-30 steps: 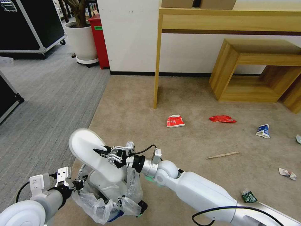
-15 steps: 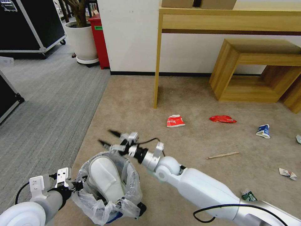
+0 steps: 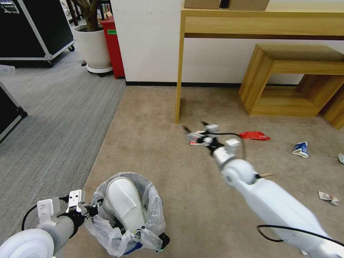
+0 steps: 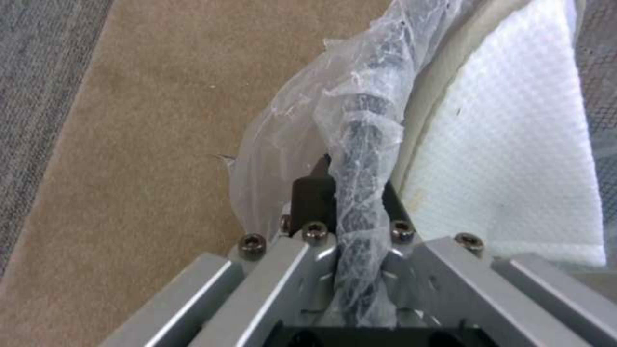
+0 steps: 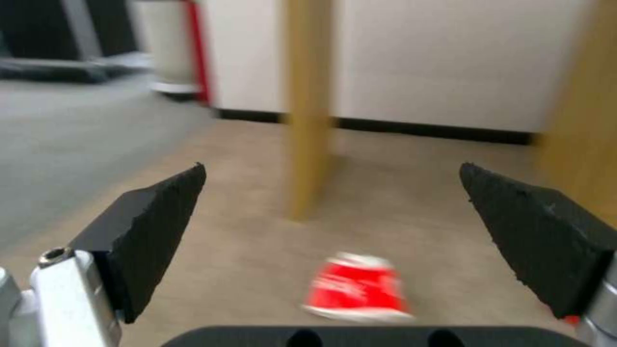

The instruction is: Pick up the trash bin and place the garbage on the floor into it.

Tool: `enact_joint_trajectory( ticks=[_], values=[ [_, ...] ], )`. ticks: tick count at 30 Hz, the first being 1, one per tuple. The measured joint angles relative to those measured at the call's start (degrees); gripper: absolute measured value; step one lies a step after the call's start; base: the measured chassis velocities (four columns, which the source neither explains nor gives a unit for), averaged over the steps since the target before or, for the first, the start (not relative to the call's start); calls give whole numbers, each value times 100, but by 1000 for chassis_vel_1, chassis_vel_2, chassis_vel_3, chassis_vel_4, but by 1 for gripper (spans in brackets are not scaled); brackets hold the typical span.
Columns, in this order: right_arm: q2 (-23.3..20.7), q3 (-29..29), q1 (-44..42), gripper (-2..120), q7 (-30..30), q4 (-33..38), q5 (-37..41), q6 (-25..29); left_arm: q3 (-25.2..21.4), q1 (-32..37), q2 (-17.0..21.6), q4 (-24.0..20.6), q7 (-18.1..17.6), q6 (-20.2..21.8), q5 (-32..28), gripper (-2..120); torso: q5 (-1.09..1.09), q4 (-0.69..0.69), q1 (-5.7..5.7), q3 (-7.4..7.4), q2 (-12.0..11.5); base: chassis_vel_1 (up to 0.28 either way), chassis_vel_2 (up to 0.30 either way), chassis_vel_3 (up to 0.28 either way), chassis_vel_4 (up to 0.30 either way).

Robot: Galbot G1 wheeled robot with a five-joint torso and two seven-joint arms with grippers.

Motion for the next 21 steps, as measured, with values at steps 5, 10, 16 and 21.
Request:
enact_joint_trajectory(
  ticks=[5, 10, 16, 21],
  values=[
    [56, 1052, -914, 100, 130, 187, -401, 98, 29, -41, -14, -19, 41, 31, 71, 0, -2, 2, 0, 0, 0, 0, 0, 0, 0],
    [177, 1780, -1794, 100, 153, 460, -764, 263, 75, -89, -11, 3, 117, 33, 186, 0, -4, 2, 0, 0, 0, 0, 0, 0, 0],
    [523, 2512, -2918, 100, -51, 744, -1075, 749, 248, -186, 36, 43, 140, 67, 253, 0, -4, 1, 0, 0, 0, 0, 0, 0, 0],
    [773, 2784, -3189, 100, -87, 888, -1246, 789, 328, -268, 61, 46, 138, 69, 290, 0, -5, 2, -1, 0, 0, 0, 0, 0, 0]
  ],
)
